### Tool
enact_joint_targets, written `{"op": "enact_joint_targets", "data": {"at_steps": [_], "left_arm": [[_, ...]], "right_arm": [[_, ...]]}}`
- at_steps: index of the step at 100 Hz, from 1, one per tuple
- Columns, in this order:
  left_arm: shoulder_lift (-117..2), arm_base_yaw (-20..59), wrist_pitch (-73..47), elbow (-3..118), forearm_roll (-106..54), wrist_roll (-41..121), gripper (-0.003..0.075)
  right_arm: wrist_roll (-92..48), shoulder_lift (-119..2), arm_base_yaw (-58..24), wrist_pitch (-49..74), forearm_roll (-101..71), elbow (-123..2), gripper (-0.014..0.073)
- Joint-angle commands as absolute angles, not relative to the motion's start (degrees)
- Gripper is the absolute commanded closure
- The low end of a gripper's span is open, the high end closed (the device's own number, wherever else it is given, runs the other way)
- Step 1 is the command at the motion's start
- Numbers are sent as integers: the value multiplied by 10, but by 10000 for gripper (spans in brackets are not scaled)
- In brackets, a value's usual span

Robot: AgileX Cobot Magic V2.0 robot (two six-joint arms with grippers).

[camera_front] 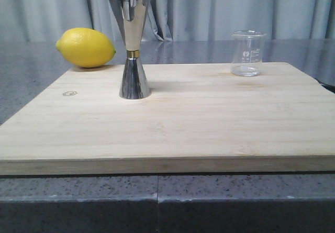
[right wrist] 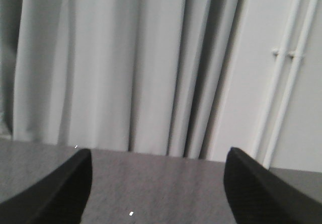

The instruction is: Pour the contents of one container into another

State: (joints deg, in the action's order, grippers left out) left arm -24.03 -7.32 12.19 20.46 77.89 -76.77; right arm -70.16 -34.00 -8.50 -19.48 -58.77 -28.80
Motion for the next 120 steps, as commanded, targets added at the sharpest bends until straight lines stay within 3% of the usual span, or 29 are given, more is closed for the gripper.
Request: {"op": "enact_joint_targets", "data": {"at_steps": [1, 34, 45, 52, 71, 76, 120], "left_arm": [[-188, -69, 148, 175, 753, -773, 362], [-58, -69, 149, 70, 748, -773, 364], [-58, -69, 147, 70, 748, -773, 377], [-58, -69, 147, 70, 748, -773, 426], [-58, -69, 147, 70, 748, -773, 688], [-58, -69, 147, 70, 751, -773, 738], [-58, -69, 122, 23, 754, -773, 739]], "right_arm": [[-709, -304, -82, -174, -585, -261, 125], [-709, -197, -82, -162, -586, -185, 146], [-709, -189, -82, -148, -587, -185, 284], [-709, -189, -82, -142, -587, -185, 398], [-709, -189, -82, -120, -587, -178, 664], [-709, -189, -82, -121, -587, -170, 665], [-709, -124, -82, -157, -604, -96, 666]]}}
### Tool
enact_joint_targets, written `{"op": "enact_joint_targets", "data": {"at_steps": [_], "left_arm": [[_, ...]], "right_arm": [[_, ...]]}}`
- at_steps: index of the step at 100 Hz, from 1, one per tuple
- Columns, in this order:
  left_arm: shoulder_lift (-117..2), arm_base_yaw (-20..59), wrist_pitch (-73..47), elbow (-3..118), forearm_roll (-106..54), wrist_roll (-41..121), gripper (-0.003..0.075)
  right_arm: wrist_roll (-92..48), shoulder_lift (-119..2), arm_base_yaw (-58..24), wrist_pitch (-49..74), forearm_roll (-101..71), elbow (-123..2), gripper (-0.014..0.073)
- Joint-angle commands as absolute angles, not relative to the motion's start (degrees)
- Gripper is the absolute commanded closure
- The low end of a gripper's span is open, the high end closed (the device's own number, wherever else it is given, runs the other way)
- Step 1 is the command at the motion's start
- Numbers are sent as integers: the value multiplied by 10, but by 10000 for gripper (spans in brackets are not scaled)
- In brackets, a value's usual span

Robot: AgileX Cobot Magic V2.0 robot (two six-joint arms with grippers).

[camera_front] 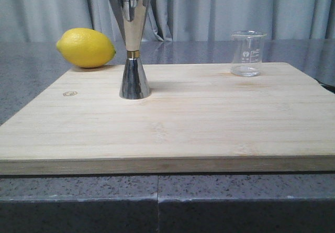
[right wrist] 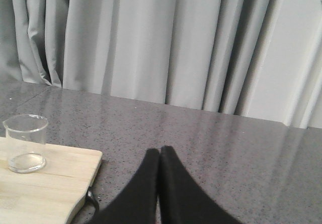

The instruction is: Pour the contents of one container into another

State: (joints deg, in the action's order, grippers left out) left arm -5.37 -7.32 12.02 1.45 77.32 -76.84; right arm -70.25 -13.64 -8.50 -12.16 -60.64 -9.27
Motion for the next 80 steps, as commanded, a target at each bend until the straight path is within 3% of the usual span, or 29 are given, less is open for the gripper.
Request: {"op": "enact_joint_targets", "data": {"at_steps": [1, 80], "left_arm": [[-58, -69, 122, 23, 754, -773, 739], [-58, -69, 134, 21, 753, -773, 739]], "right_arm": [[-709, -122, -82, -157, -604, -95, 666], [-709, -112, -82, -147, -604, -88, 666]]}}
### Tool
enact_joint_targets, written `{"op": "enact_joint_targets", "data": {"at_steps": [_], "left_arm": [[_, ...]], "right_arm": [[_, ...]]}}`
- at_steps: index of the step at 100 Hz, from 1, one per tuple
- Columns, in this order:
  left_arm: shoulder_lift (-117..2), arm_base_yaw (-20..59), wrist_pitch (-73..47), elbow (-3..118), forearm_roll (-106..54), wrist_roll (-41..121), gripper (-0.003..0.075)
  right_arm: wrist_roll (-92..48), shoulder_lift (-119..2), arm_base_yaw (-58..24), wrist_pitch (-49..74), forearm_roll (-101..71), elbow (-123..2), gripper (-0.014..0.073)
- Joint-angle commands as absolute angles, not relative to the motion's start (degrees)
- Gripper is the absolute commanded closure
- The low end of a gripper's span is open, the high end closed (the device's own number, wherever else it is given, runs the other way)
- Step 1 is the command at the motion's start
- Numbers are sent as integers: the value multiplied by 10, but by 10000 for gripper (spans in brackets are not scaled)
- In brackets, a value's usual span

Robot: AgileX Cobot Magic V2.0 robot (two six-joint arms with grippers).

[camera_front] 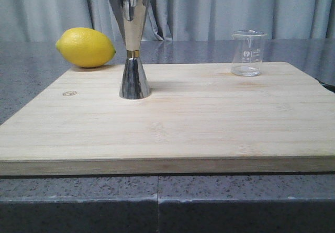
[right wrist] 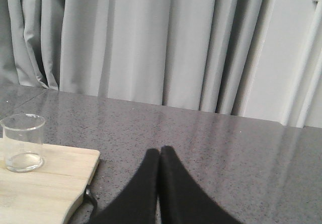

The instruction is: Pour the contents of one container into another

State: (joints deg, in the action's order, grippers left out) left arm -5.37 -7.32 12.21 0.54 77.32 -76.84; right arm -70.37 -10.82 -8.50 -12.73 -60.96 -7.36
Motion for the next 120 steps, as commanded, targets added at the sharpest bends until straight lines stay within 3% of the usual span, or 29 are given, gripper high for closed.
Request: {"op": "enact_joint_targets", "data": {"at_steps": [1, 31, 44, 70, 84, 98, 120], "left_arm": [[-58, -69, 134, 21, 753, -773, 739], [-52, -65, 139, 15, 771, -773, 739], [-37, -50, 116, 11, 649, -764, 739], [-14, 6, 71, -3, 224, -281, 739], [17, 17, 55, -18, 53, -98, 739], [16, 15, 47, -19, -6, -14, 739], [16, 15, 23, -19, 0, -7, 739]], "right_arm": [[-709, -112, -82, -147, -604, -88, 666], [-709, -112, -82, -147, -604, -88, 666], [-709, -112, -82, -147, -604, -88, 666], [-709, -112, -82, -147, -604, -88, 666], [-709, -112, -82, -147, -604, -88, 666], [-709, -112, -82, -148, -604, -88, 665], [-709, -112, -82, -150, -604, -88, 666]]}}
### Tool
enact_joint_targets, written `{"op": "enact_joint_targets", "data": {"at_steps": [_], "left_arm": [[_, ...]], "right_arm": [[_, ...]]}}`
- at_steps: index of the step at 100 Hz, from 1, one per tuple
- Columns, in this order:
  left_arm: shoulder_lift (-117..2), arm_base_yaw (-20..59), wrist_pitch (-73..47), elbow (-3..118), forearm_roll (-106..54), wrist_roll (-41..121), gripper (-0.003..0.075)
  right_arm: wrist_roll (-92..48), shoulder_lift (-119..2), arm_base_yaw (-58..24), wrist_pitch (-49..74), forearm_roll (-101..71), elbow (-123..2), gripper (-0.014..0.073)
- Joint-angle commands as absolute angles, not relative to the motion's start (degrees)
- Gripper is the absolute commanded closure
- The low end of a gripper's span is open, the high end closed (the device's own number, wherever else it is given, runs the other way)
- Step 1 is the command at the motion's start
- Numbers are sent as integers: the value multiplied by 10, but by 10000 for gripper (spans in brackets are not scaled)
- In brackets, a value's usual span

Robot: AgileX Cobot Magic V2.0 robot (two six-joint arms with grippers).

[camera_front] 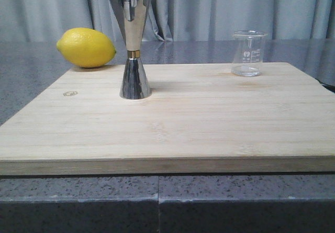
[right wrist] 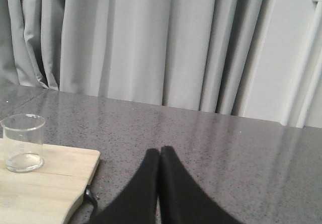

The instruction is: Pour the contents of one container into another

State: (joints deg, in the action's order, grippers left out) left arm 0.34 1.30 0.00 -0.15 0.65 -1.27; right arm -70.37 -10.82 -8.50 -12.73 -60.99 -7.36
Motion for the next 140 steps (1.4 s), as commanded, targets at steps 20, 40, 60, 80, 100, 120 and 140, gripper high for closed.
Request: {"op": "enact_joint_targets", "data": {"at_steps": [20, 40, 60, 80, 100, 120, 140], "left_arm": [[16, 15, -11, -19, 0, -7, 739], [16, 15, 20, -19, 0, -7, 739], [16, 15, 75, -19, 0, -7, 739], [16, 15, 75, -19, 0, -7, 739], [16, 15, 75, -19, 0, -7, 739], [16, 15, 75, -19, 0, -7, 739], [16, 15, 75, -19, 0, -7, 739]], "right_arm": [[-709, -112, -82, -150, -604, -88, 666], [-709, -112, -82, -150, -604, -88, 666], [-709, -112, -82, -150, -604, -88, 666], [-709, -112, -82, -150, -604, -88, 666], [-709, -112, -82, -150, -604, -88, 666], [-709, -112, -82, -150, -604, -88, 666], [-709, -112, -82, -150, -604, -88, 666]]}}
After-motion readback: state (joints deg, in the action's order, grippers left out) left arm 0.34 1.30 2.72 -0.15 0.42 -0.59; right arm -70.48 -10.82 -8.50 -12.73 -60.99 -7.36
